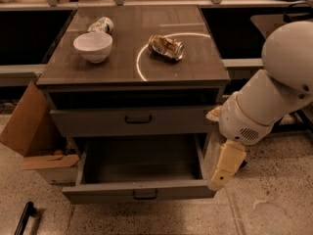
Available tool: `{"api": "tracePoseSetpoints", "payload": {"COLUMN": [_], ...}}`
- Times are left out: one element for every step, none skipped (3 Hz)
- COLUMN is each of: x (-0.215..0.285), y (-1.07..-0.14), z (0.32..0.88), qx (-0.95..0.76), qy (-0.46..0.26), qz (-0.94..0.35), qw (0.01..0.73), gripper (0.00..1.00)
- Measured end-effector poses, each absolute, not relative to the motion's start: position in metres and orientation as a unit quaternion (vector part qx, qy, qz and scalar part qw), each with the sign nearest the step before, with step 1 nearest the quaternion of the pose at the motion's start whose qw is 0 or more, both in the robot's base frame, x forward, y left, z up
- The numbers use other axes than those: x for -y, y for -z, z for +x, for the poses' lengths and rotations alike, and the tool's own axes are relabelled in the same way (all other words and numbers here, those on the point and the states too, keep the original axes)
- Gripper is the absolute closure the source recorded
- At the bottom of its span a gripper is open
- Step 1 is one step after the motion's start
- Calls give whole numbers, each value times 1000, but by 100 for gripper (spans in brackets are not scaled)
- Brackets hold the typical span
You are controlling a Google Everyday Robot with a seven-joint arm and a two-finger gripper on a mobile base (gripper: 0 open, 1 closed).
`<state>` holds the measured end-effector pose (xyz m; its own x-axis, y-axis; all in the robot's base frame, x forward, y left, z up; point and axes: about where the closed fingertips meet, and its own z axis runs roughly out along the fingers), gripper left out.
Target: Close middle drawer
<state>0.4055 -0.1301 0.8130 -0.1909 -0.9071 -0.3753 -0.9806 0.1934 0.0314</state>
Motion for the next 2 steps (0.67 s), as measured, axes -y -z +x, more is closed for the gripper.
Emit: {"api": "tracePoseSetpoints", "payload": {"x": [130, 128], "y": [-765, -707], "z": [395, 377], "qx": [-785, -817], "qy": [-156, -184], "qz": [-590, -540], "qw": [107, 84], "gripper": [0, 0]}}
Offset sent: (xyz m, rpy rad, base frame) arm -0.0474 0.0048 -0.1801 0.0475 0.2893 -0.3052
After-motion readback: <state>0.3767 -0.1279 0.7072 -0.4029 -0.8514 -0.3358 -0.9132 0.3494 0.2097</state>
